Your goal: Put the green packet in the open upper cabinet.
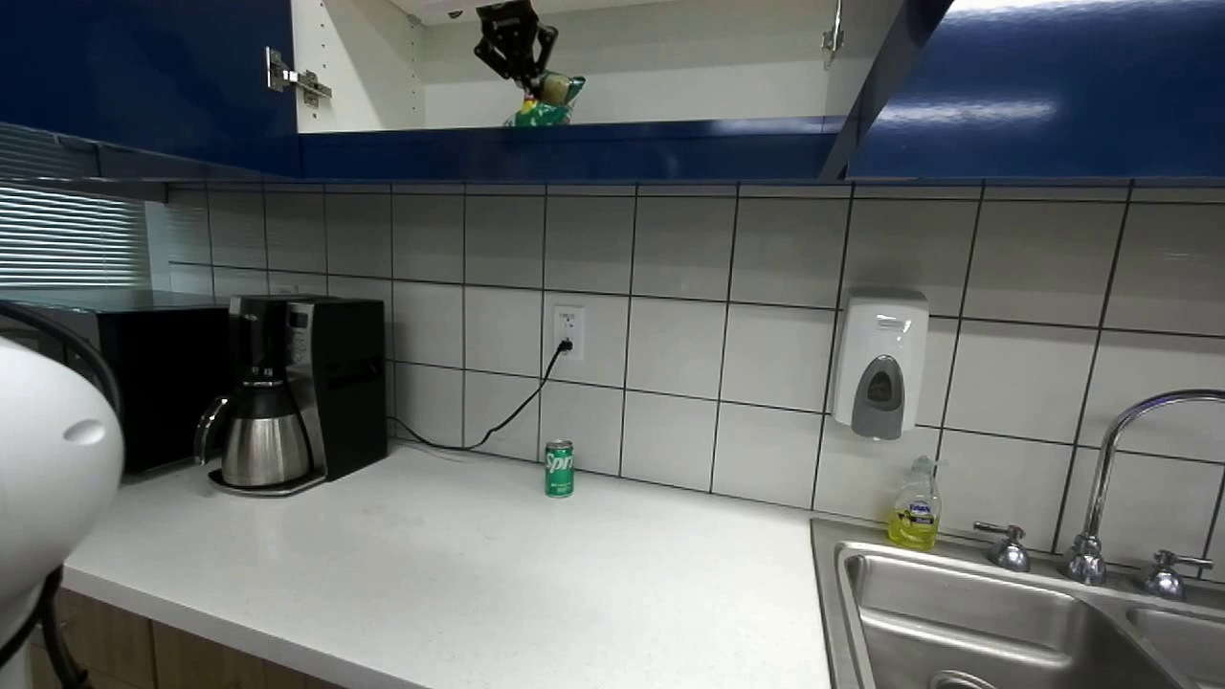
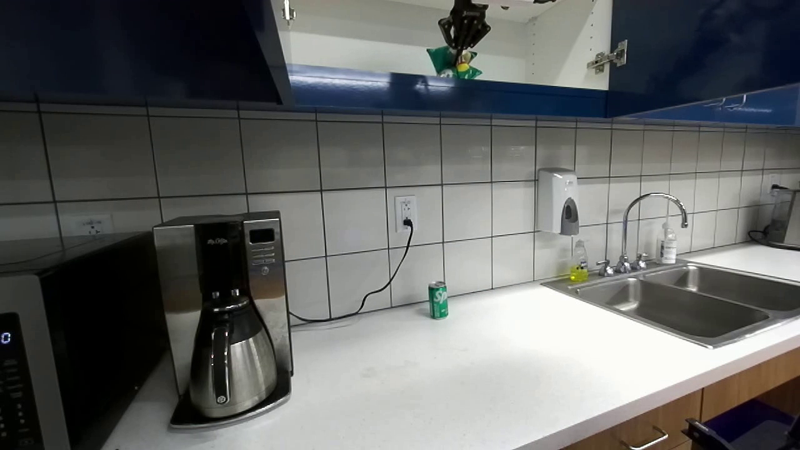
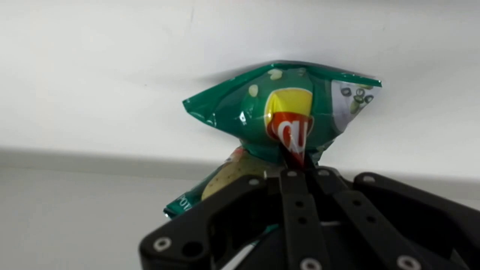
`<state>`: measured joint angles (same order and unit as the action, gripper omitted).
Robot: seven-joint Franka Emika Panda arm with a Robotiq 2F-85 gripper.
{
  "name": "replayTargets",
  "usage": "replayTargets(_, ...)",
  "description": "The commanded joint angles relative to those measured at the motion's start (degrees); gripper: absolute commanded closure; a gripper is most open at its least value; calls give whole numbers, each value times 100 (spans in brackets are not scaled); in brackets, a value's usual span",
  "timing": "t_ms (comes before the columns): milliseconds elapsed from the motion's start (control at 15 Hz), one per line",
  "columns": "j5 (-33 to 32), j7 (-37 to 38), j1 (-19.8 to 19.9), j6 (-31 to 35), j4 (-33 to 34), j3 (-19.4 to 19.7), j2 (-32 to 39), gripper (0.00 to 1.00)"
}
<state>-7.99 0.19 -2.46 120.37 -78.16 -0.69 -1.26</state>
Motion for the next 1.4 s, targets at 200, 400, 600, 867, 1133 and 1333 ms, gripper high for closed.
replayTargets(200,-82,218,0,-299,598,3,387,100)
replayTargets(400,-89,326,-3,-392,683,11,433,66)
replayTargets(600,-92,411,-4,-422,645,17,377,44)
replayTargets(867,-82,500,10,-378,537,44,263,13)
replayTargets(1133,-84,565,15,-320,384,103,123,0)
replayTargets(1333,-94,595,2,-284,231,129,-18,0)
